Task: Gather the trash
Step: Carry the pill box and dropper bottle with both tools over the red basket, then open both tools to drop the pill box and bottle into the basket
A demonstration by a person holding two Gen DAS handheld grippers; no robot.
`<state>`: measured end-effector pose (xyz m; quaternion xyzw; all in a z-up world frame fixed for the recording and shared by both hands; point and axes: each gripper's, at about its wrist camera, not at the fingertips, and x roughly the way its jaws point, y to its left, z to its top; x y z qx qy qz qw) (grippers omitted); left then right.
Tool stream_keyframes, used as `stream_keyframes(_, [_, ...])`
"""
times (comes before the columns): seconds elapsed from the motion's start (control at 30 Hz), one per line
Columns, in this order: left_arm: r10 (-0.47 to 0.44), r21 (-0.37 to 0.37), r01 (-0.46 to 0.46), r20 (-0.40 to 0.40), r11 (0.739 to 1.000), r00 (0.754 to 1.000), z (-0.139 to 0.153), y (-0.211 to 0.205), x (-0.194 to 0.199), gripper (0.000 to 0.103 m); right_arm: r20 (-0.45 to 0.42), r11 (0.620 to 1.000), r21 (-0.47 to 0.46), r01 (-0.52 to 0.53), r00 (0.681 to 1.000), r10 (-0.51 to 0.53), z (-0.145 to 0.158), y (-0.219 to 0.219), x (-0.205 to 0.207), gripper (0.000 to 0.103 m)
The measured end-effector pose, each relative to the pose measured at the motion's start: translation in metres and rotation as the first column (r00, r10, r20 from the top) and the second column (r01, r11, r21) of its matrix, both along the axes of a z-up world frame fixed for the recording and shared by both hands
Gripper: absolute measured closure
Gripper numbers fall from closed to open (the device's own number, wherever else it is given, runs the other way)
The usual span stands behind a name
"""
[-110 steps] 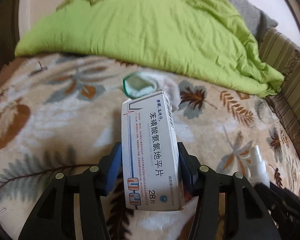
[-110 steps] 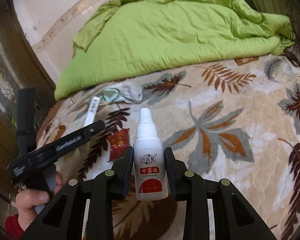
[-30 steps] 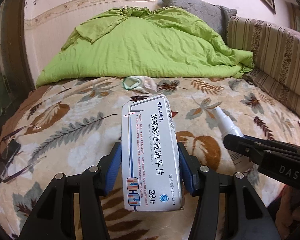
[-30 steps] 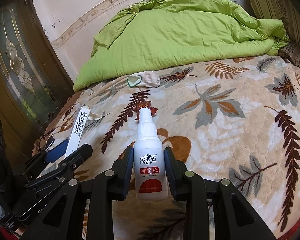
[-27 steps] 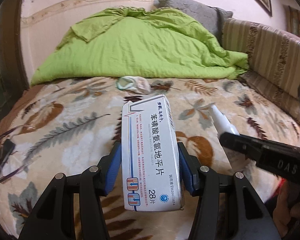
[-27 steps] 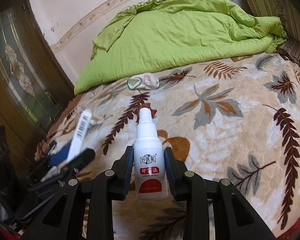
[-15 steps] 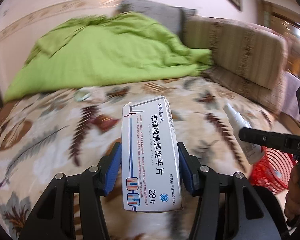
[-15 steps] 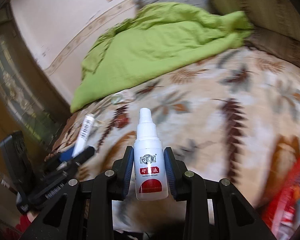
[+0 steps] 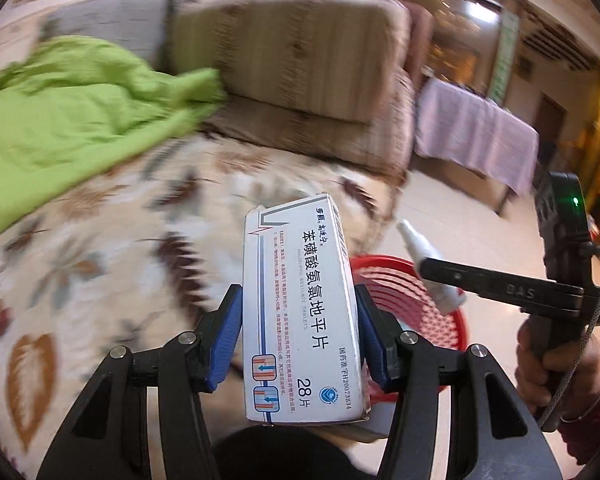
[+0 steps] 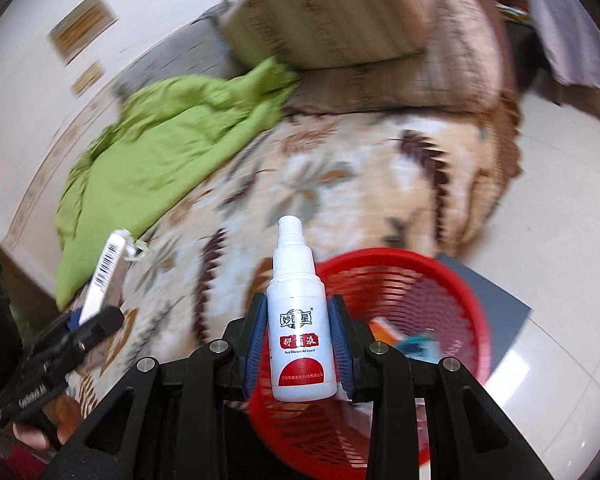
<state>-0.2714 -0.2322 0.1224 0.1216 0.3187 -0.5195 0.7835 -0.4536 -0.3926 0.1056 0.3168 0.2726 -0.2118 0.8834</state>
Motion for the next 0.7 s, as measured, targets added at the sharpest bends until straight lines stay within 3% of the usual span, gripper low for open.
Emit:
stream_keyframes(0.3, [-0.071, 0.126, 0.074, -0.027, 0.989, 0.997, -0.035, -0.077, -0.024, 0.05, -0.022, 0.995, 0.056, 0.084, 0.996, -0.083, -0.023, -0.032, -0.024, 0.069])
stream_keyframes(0.7, [-0.086, 0.169, 0.087, -0.008, 0.982, 0.996, -0.046, -0.093, -0.034, 0.043, -0.04, 0.989, 0.102, 0.107, 0.994, -0.104, -0.04, -0.042, -0.023, 0.068])
